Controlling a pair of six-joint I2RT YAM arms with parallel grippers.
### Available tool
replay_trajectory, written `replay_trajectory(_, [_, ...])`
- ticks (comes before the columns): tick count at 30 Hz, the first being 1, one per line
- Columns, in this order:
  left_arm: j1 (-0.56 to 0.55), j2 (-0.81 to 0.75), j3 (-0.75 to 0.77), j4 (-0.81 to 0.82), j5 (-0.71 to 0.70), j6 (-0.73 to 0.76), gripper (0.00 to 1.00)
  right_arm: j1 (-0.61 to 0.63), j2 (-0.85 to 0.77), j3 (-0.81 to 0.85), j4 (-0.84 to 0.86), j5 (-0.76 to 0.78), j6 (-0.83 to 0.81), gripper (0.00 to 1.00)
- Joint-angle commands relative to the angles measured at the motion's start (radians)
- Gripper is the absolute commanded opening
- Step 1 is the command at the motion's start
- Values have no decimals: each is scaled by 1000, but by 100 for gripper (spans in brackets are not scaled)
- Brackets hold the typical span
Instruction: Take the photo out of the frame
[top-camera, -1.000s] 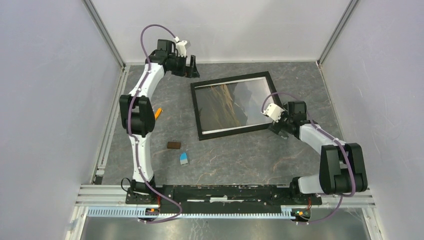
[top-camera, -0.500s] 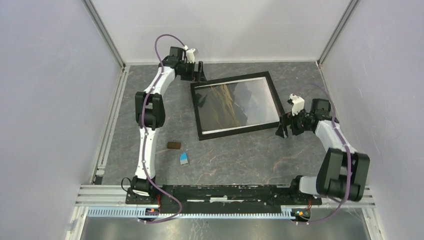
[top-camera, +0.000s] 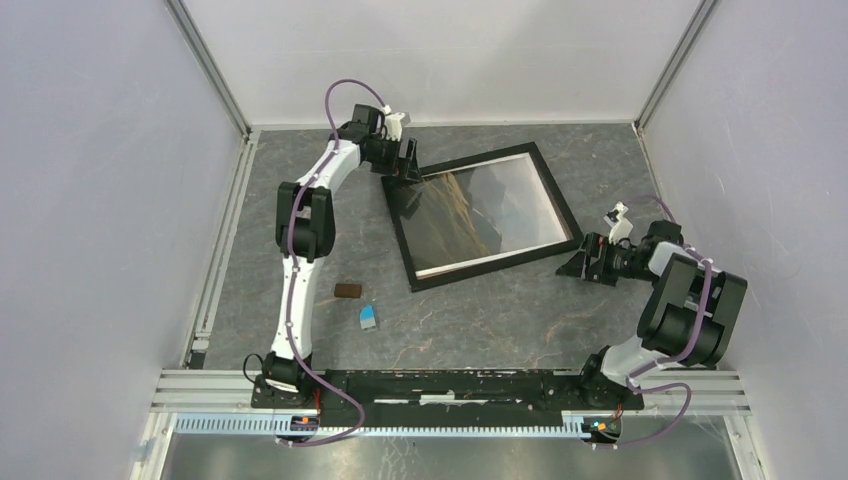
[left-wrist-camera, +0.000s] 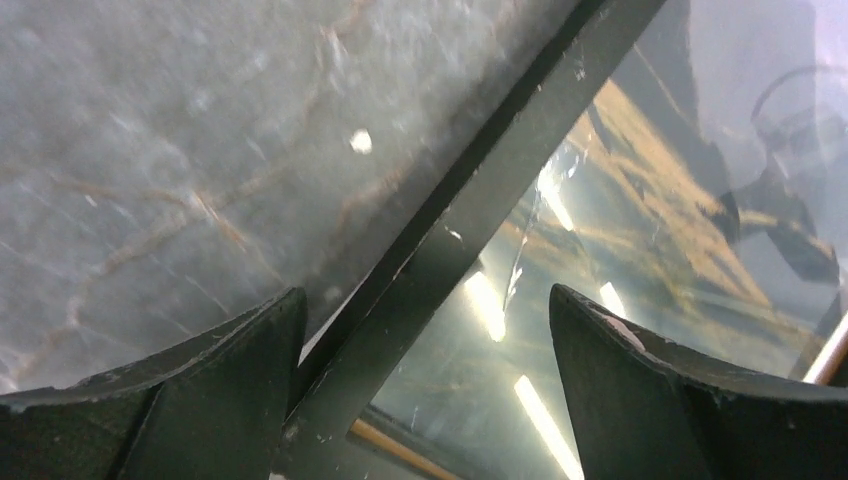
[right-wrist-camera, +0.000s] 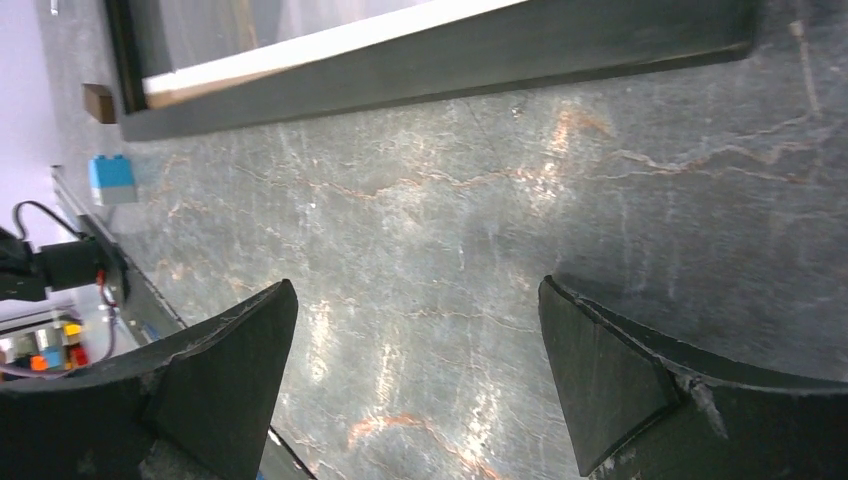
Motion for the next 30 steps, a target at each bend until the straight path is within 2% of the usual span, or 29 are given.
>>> replay_trajectory(1, [-14,-135,-149,-70,28,68,95,4,58,-36,-3,30,24,98])
replay_trajectory(10, [-57,-355,-490,-19,96,36,91,6,156,-17,25,32,47,98])
replay_trajectory(19, [-108,-564,-826,137,136,-71,90,46,224,29,195,115,163,98])
replay_trajectory(25, [-161,-648,-1003,189,134,-51,90,142,284,148,227,176,218,98])
replay_trajectory(30, [-206,-677,-1077,206,143,-48,90,255,341,250,226,234,237,98])
